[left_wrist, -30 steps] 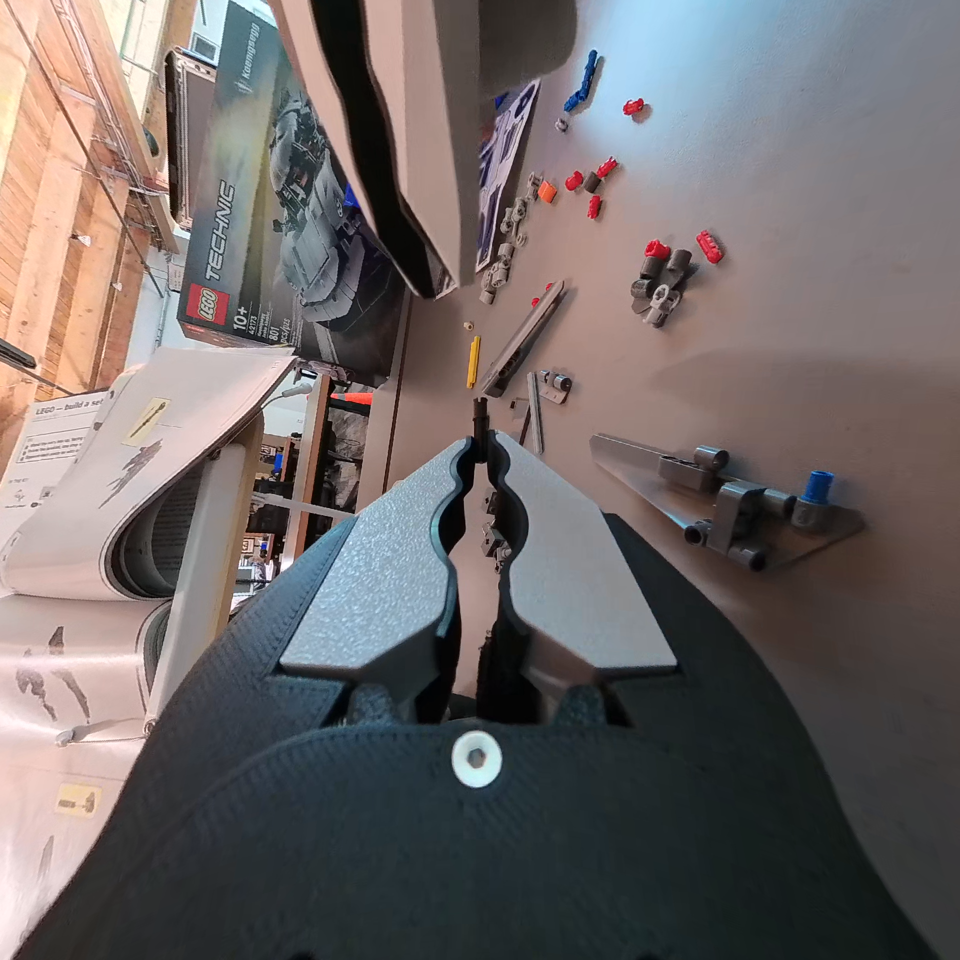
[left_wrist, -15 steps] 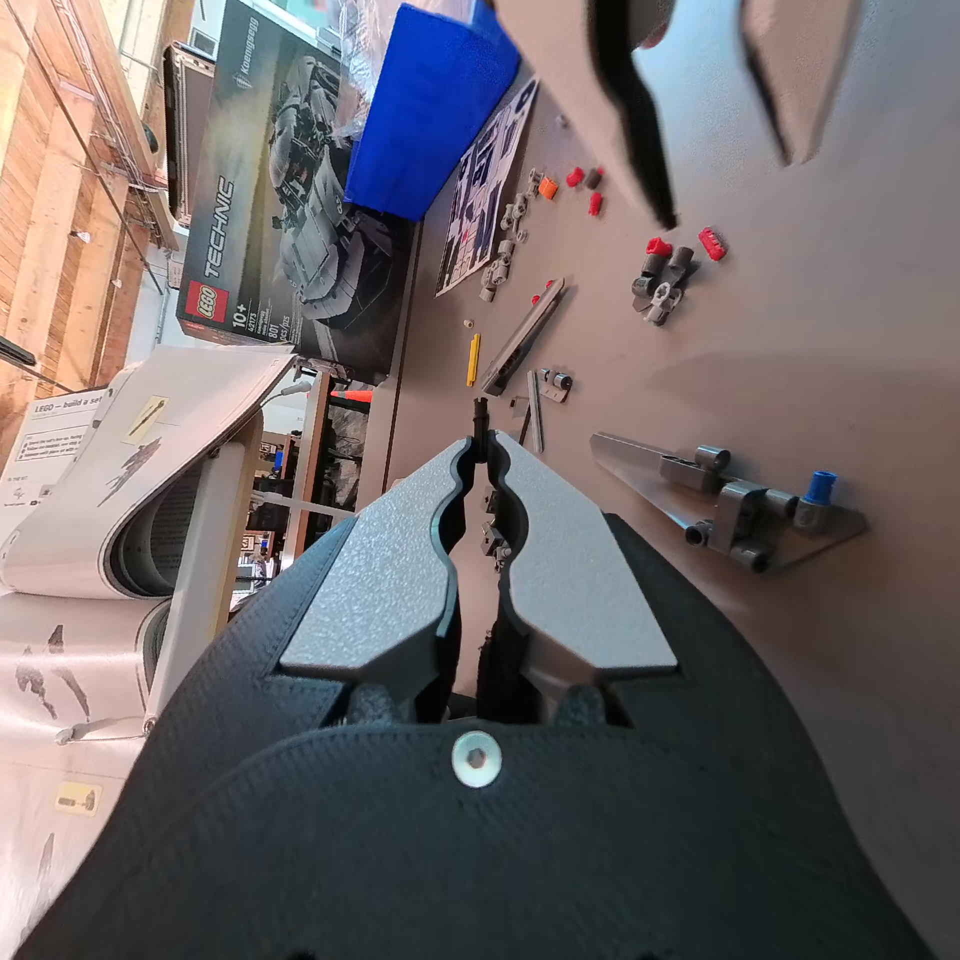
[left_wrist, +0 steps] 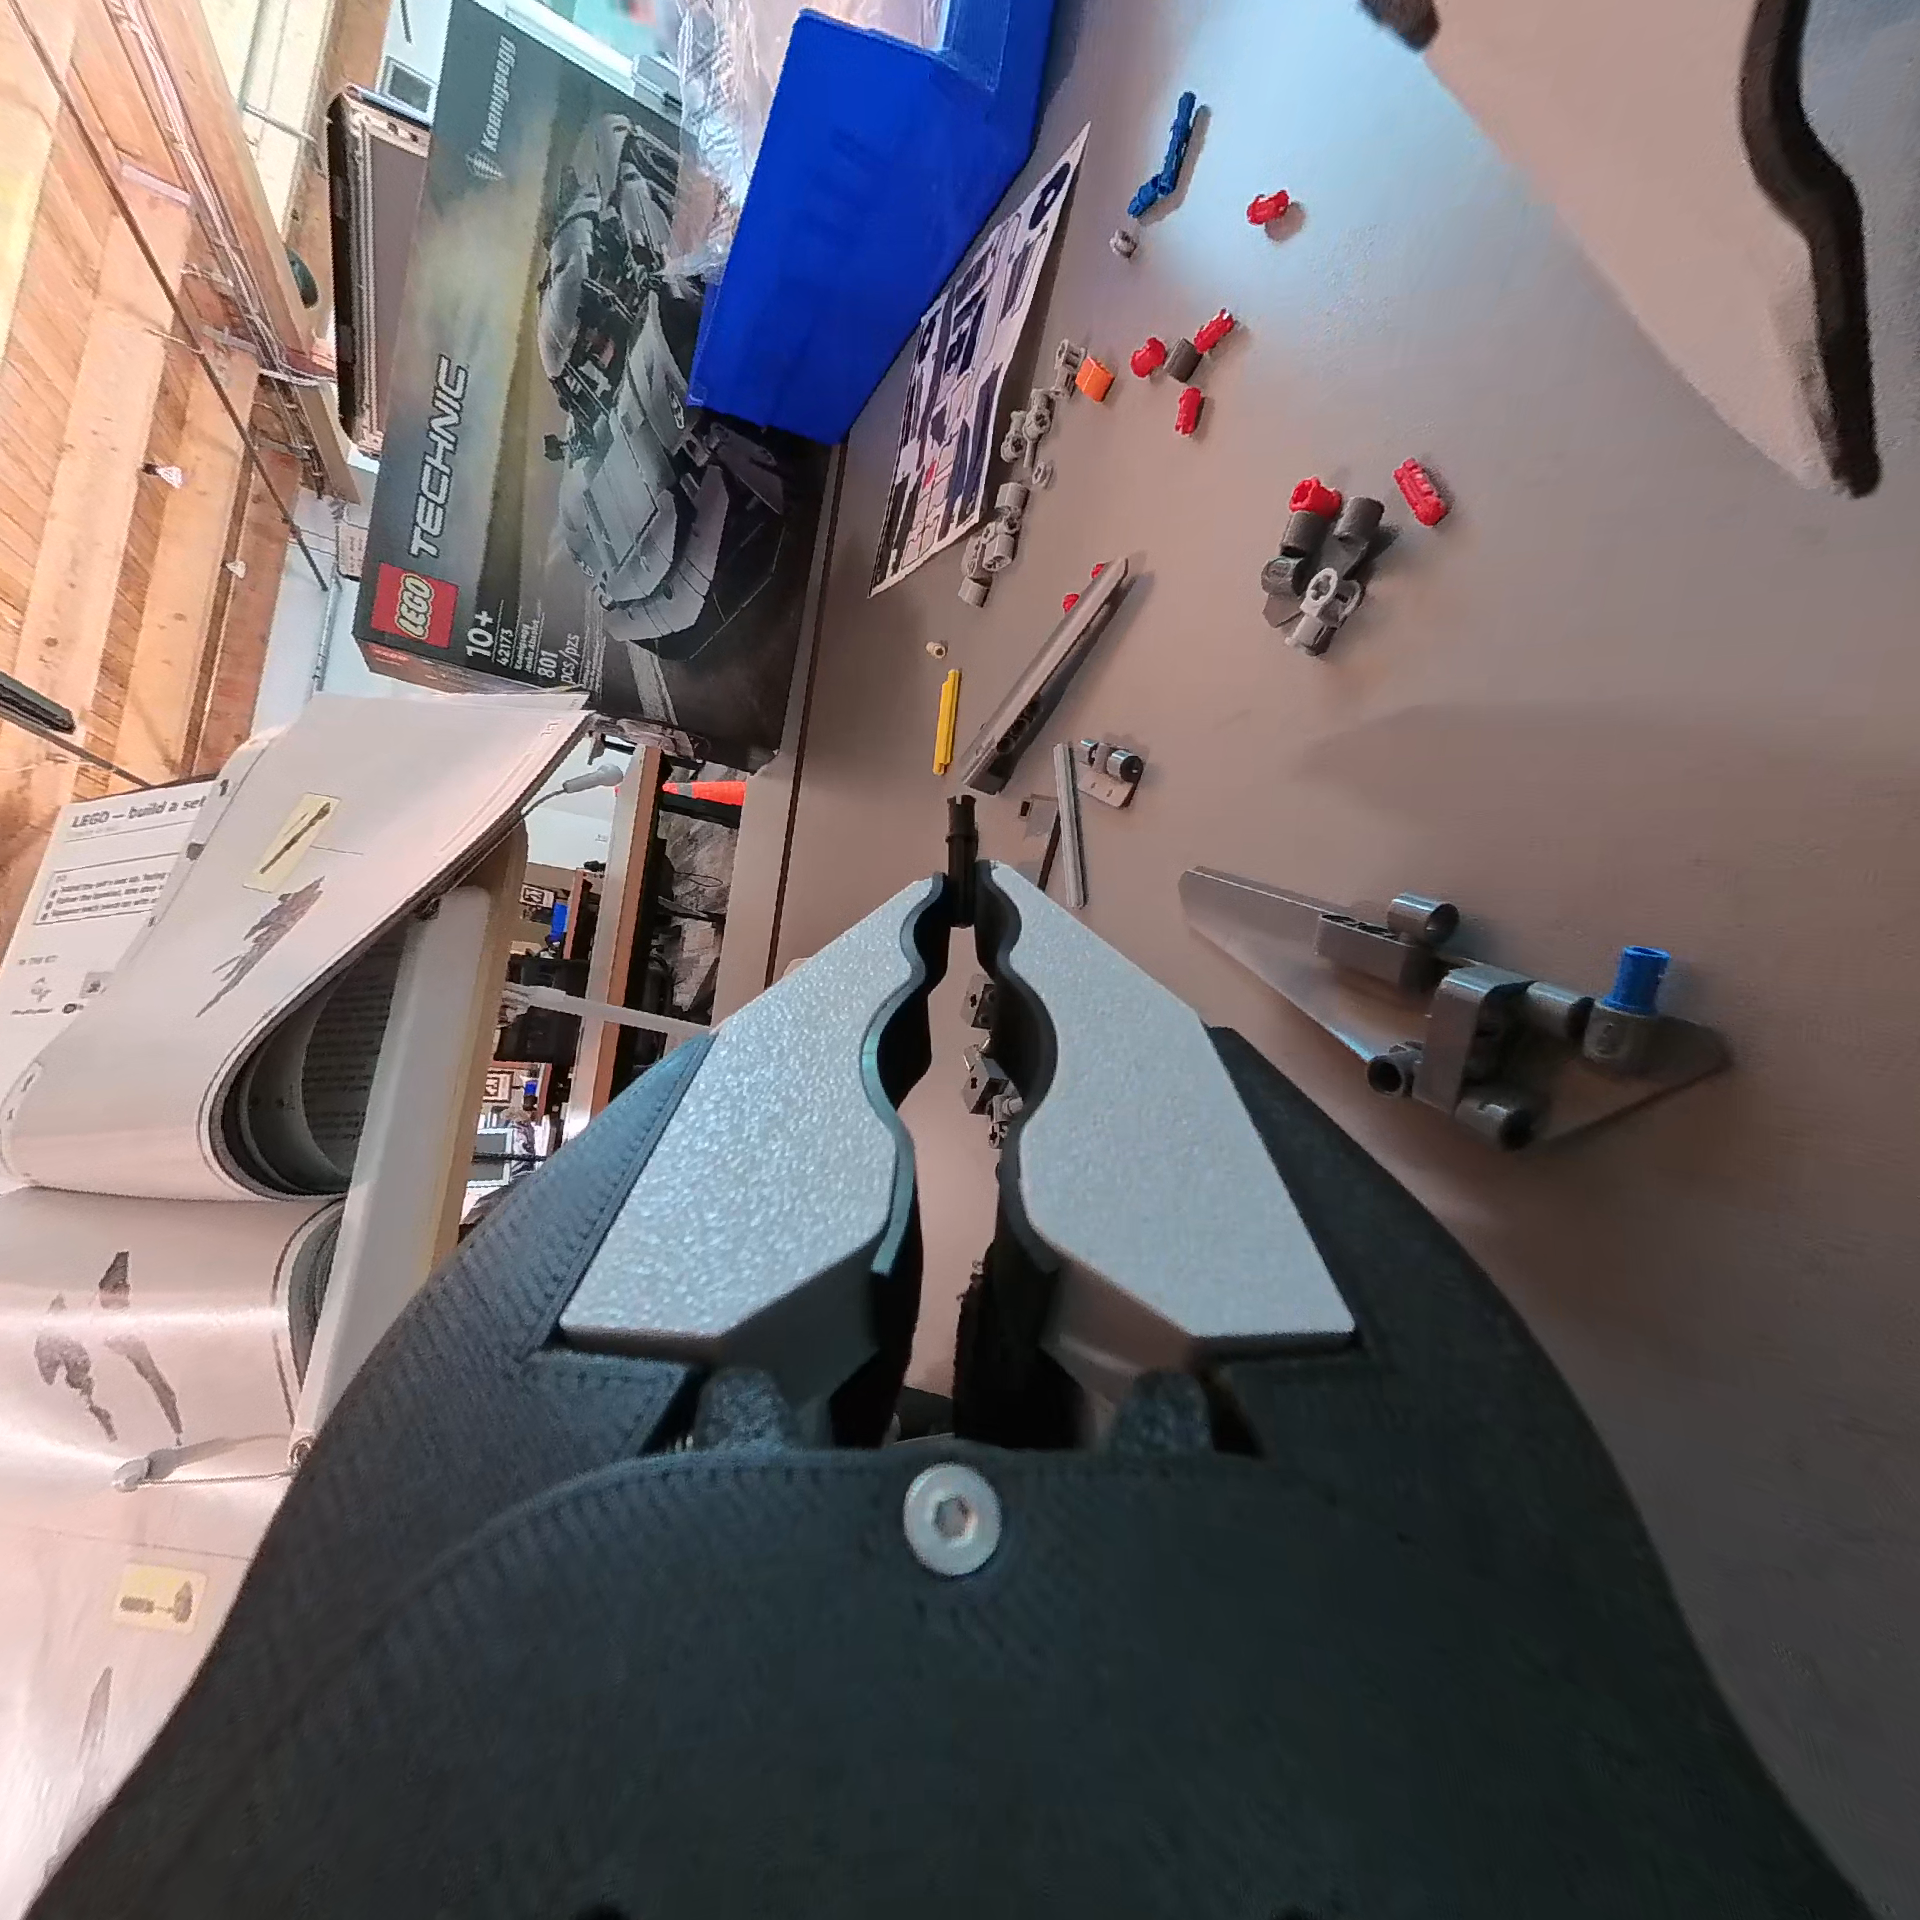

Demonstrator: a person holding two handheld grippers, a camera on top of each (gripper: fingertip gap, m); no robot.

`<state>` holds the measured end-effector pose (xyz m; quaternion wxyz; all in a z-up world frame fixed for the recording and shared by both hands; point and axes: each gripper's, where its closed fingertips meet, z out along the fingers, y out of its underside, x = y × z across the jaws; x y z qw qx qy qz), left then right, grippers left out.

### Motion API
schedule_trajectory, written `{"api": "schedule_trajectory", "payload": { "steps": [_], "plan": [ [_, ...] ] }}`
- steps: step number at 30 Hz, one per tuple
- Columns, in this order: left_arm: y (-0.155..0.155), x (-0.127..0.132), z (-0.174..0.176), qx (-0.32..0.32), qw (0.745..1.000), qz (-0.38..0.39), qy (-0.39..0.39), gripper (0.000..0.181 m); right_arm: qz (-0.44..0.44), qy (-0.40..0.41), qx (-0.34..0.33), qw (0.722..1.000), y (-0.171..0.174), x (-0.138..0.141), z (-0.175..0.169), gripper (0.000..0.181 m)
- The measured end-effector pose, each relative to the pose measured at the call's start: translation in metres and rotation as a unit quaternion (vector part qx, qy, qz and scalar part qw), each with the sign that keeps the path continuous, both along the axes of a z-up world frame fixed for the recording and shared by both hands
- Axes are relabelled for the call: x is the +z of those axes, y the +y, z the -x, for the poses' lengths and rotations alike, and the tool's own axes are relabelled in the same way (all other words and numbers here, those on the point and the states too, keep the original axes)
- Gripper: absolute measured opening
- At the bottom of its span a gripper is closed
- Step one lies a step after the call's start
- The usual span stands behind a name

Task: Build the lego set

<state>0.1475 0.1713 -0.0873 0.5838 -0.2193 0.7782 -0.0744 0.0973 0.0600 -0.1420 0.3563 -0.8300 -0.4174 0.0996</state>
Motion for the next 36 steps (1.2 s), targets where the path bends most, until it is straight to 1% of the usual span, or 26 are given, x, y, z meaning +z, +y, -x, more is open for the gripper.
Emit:
{"api": "schedule_trajectory", "payload": {
  "steps": [5,16,21,28,30,32,36],
  "plan": [
    [0.000,-0.001,0.000,-0.001,1.000,0.000,0.001,0.001,0.006,-0.005,0.001,1.000,0.003,-0.006,0.001,0.017],
    [0.000,-0.001,0.000,-0.001,1.000,0.002,0.003,0.000,0.008,0.003,0.001,1.000,0.004,-0.006,-0.004,0.017],
    [0.000,-0.002,0.000,-0.001,1.000,0.001,0.003,0.001,0.012,-0.002,0.006,1.000,0.004,-0.010,0.001,0.015],
    [-0.001,-0.002,0.000,-0.004,1.000,0.001,0.003,0.001,0.007,0.009,0.002,1.000,0.006,-0.006,0.007,0.015],
    [-0.001,0.000,0.000,-0.005,1.000,0.000,0.000,0.001,-0.007,0.011,-0.010,1.000,0.009,0.001,0.002,0.016],
    [-0.002,0.002,0.001,-0.008,1.000,0.000,-0.004,0.001,-0.036,0.019,-0.031,0.999,0.016,0.014,-0.006,0.018],
    [-0.006,0.006,0.002,-0.016,1.000,0.000,-0.014,0.001,-0.138,0.036,-0.100,0.985,0.038,0.054,-0.027,0.018]
  ]
}}
